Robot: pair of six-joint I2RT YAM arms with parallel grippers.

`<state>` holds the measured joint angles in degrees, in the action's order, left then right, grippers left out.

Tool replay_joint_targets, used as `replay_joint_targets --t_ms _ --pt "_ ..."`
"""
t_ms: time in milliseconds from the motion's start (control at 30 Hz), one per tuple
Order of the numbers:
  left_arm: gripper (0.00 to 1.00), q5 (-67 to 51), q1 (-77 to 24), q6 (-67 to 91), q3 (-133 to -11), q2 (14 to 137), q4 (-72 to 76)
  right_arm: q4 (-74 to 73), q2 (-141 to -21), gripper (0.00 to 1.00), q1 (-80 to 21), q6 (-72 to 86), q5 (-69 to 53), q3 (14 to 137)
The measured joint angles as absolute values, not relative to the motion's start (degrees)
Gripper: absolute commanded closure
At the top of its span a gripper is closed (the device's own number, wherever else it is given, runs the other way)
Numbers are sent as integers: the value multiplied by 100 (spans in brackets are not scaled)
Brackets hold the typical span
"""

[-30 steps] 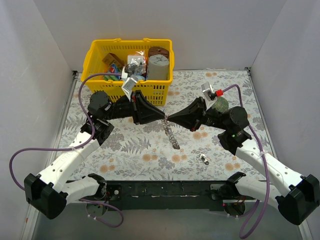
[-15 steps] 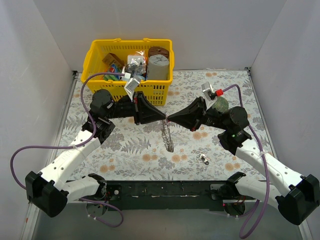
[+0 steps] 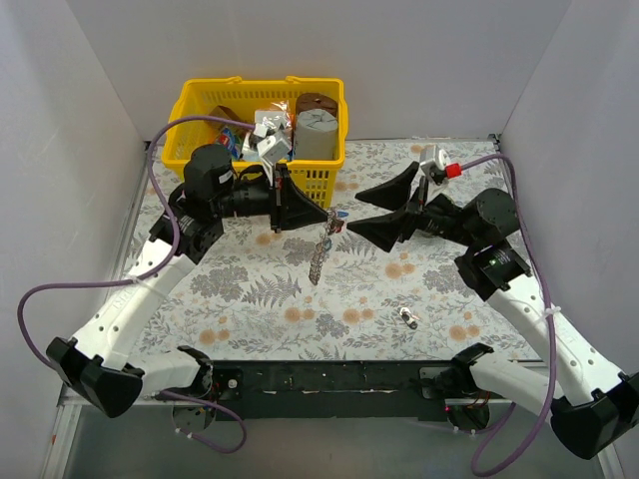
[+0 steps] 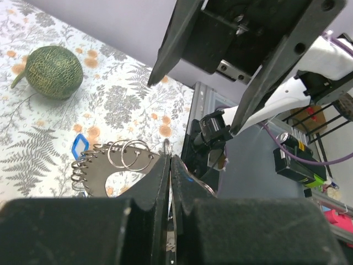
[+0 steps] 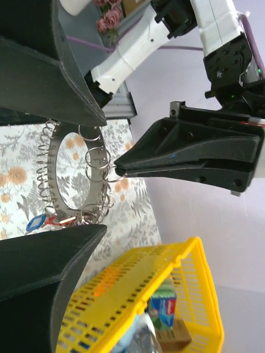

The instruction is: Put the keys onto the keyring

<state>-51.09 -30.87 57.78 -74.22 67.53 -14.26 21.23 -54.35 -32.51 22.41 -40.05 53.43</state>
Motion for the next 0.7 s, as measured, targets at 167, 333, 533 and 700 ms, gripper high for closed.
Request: replay_joint_targets --t_ms 167,333,533,700 --pt "100 -4757 -3177 4904 -8291 7137 -2786 1667 -5566 24 -3087 1905 -4097 5841" --pt "100 -4359 -3503 4189 -8901 7511 -3918 1446 -6005 29 -3085 1728 -4528 6023" --pt "100 -4228 -3662 3695 -9303 7856 -4812 878 -6497 39 -3085 1310 -5124 6075" --pt "100 -4213 -3662 3531 -9341 7865 -5085 580 -6584 47 -3085 1081 -5413 6075"
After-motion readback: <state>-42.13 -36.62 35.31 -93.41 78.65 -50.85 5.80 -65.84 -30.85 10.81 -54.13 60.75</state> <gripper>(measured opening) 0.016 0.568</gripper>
